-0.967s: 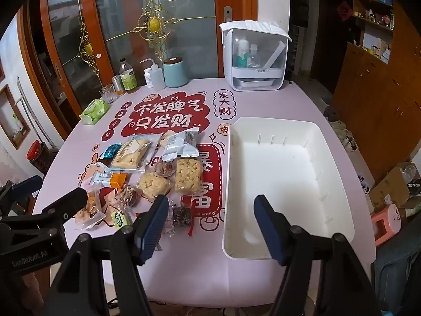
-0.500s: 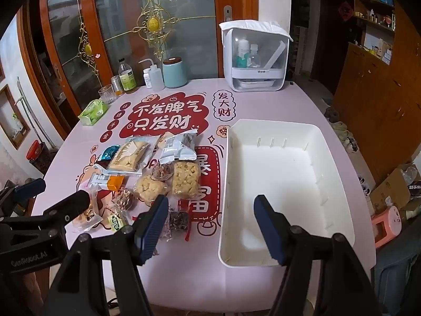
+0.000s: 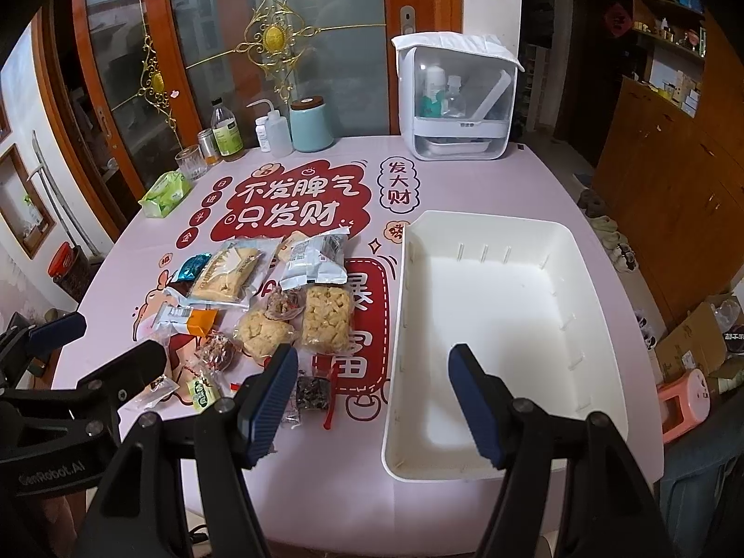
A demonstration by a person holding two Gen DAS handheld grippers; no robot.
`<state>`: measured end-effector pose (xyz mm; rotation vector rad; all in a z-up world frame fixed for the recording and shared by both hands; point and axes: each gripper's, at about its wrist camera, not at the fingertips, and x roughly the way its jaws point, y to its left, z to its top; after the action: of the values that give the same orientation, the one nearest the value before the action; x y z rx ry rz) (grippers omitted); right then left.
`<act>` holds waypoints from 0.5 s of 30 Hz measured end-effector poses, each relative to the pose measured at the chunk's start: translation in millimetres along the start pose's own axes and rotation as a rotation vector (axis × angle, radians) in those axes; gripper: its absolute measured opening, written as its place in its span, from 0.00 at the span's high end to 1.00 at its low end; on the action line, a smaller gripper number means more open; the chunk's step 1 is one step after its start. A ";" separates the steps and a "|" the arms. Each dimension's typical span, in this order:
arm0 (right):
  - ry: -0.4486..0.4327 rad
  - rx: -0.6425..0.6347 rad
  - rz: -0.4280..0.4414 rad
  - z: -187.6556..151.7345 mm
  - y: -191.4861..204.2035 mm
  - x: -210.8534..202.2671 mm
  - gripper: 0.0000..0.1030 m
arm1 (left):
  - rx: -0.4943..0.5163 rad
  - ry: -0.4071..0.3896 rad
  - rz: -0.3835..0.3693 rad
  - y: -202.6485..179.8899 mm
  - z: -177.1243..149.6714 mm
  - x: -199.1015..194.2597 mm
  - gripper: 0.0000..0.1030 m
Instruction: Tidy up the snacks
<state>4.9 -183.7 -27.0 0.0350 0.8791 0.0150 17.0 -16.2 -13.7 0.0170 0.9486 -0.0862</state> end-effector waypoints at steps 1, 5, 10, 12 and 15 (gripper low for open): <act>0.000 0.001 -0.001 0.0 0.0 -0.6 0.34 | 0.001 -0.001 0.002 0.2 -0.4 0.1 0.03; -0.001 -0.010 0.003 -1.7 -3.0 4.8 0.34 | -0.001 0.001 0.003 1.0 -0.3 -0.3 0.03; 0.003 -0.009 0.003 -0.1 -3.3 3.5 0.34 | 0.000 0.001 0.008 -1.8 1.1 -0.9 0.03; 0.004 -0.010 0.005 -0.5 -3.8 3.1 0.34 | 0.001 -0.001 0.014 -4.0 1.5 -1.3 0.03; 0.003 -0.011 0.008 -2.0 -5.2 1.0 0.34 | 0.002 -0.002 0.014 -7.0 2.1 -2.9 0.03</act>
<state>4.0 -188.8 -29.2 0.0283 0.8813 0.0274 16.5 -23.1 -9.9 0.0256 0.9460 -0.0744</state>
